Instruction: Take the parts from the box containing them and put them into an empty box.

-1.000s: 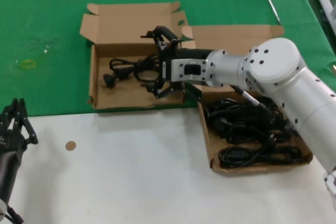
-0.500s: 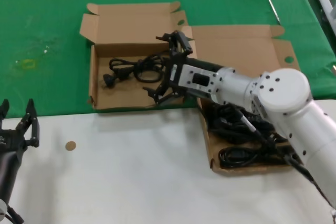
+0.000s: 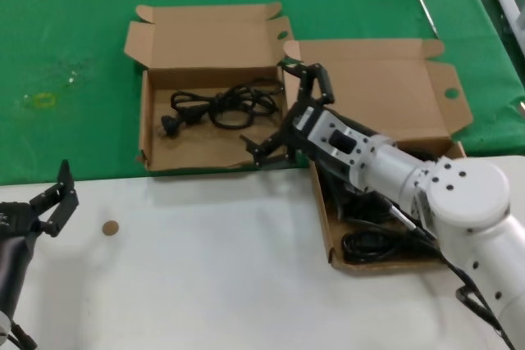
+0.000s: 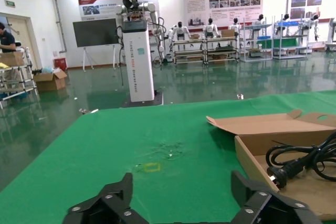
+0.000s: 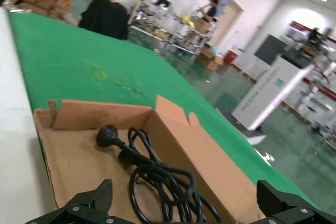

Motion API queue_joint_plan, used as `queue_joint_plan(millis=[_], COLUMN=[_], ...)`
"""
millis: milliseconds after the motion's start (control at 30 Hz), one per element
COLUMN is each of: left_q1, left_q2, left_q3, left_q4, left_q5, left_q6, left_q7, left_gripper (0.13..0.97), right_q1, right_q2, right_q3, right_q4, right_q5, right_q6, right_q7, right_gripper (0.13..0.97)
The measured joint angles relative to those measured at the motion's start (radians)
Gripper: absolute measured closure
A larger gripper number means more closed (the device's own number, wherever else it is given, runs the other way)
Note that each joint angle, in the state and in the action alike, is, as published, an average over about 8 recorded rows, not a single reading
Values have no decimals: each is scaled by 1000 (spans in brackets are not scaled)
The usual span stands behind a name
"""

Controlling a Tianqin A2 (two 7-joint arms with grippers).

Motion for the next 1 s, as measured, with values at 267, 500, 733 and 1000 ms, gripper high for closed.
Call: queue_joint_plan(millis=[267,500,733,1000], left_q1=[0,0,0,0], left_q2=[0,0,0,0], left_q3=[0,0,0,0], left_q4=[0,0,0,0], left_q5=[0,0,0,0], left_q6=[0,0,0,0], left_q7=[0,0,0,0], left_gripper=[384,287,198,143], right_q1=[-106,-198,-291,-397], right_q2=[12,23,34,46], right_q3=[51,95,139,190], right_q4=[90,169,248,339], right_q5=[39,73,107,146], right_q6=[69,130,191,261], right_q7=[65,122,179,244], right_gripper=[129,129,129,129])
